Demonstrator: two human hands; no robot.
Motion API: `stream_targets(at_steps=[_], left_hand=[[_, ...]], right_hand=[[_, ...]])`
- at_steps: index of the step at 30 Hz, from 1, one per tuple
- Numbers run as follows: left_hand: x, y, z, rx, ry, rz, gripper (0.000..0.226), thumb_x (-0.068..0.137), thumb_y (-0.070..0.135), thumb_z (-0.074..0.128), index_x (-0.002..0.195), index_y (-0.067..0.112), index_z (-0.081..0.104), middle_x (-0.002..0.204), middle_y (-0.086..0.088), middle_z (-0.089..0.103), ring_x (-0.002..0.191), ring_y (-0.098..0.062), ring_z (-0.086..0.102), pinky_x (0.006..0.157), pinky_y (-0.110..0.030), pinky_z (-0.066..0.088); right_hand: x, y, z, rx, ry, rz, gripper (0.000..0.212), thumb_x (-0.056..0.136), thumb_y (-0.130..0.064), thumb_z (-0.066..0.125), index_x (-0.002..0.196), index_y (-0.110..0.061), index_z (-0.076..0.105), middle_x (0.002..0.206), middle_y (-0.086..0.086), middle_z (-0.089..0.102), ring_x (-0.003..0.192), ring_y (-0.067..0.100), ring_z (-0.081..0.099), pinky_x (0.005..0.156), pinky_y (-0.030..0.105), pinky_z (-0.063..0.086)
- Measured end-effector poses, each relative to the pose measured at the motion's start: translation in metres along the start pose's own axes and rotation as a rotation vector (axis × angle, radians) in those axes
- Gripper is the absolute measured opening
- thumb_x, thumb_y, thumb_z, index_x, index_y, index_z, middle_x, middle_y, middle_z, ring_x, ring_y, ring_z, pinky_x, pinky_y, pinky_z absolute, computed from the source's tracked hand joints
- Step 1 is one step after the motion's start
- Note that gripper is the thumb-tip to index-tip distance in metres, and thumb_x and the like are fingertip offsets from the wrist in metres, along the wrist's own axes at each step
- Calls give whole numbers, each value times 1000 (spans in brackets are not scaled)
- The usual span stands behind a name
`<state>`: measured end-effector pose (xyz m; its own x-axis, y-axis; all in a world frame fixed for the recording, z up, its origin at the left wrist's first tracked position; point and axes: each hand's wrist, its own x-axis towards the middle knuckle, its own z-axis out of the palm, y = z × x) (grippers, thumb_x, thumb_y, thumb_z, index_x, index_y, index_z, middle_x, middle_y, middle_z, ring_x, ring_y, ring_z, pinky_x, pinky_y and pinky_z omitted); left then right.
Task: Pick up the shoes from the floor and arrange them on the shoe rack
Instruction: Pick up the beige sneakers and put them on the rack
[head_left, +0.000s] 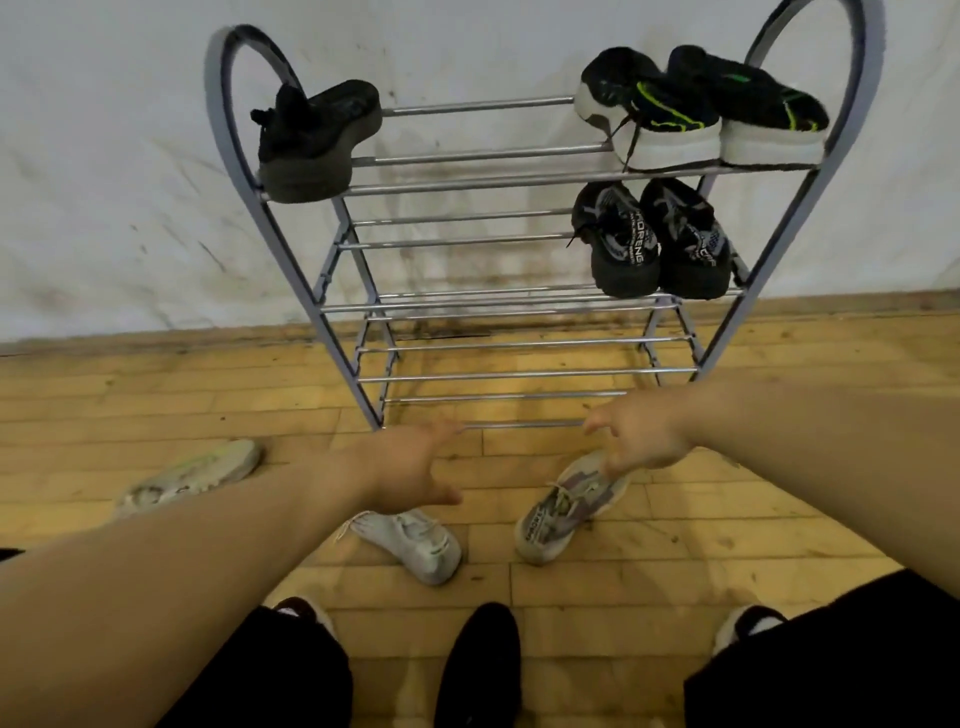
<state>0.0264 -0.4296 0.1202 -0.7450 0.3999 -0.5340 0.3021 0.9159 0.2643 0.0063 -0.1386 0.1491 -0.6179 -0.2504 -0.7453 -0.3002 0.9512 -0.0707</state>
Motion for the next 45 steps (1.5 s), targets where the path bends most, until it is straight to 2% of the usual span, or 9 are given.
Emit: stream_targets(at_steps=[5,10,15,21,26,32,38,41,45], left_hand=[[-2,-15,-6,-10,2,-15,92,91,53,70,162,32,16,167,4,24,150,-21,30,114,-34,33],[-5,-31,6,29,-78,-52,91,90,54,70,162,30,18,167,5,26,149,-21,32,113,-34,34],[-4,-45,14,27,-168,-87,90,90,54,69,161,32,18,165,4,28,145,-23,38,109,-34,37],[-2,-77,28,15,-246,-120,94,86,58,71,161,31,19,164,1,32,144,-24,39,113,-37,38],[5,-95,29,-16,-225,-103,91,88,55,70,160,31,20,162,2,35,142,-23,40,110,-34,37],[15,-100,29,-98,-226,-98,91,88,58,70,161,33,21,161,2,34,141,-22,42,108,-33,39],[19,-99,27,-82,-215,-95,90,87,60,69,160,35,22,160,3,36,141,-20,42,108,-34,39],[20,-92,24,-97,-225,-87,91,88,58,70,160,33,21,161,3,35,141,-20,42,110,-36,40],[19,-66,15,-123,-197,-50,96,86,57,72,161,33,17,163,2,32,144,-23,39,110,-35,39]], right_hand=[[21,-28,1,4,-3,-32,75,95,-55,63,158,-28,32,155,2,45,136,25,47,91,29,38],[46,-56,10,-81,-22,-40,78,92,-56,66,158,-30,34,148,3,52,129,27,52,97,35,45],[71,-65,23,-77,7,-30,72,91,-51,69,154,-29,39,122,-4,61,114,21,58,85,32,46],[107,-64,41,-149,-127,31,76,90,-54,68,155,-26,40,149,1,52,129,26,54,100,37,48],[168,-64,86,74,-142,68,84,91,-54,65,160,-24,29,155,6,46,135,30,49,102,39,47],[203,-56,165,230,-127,184,91,95,-52,58,164,-27,4,168,17,9,149,40,29,117,48,37],[202,-60,161,399,68,141,63,96,-25,59,155,-20,37,133,8,64,115,23,61,96,34,52],[193,-63,146,478,132,142,54,97,-15,55,149,-24,46,124,9,69,102,22,64,81,31,51],[157,-55,96,573,232,117,47,96,-31,67,141,-29,55,133,3,65,112,22,63,87,31,54]])
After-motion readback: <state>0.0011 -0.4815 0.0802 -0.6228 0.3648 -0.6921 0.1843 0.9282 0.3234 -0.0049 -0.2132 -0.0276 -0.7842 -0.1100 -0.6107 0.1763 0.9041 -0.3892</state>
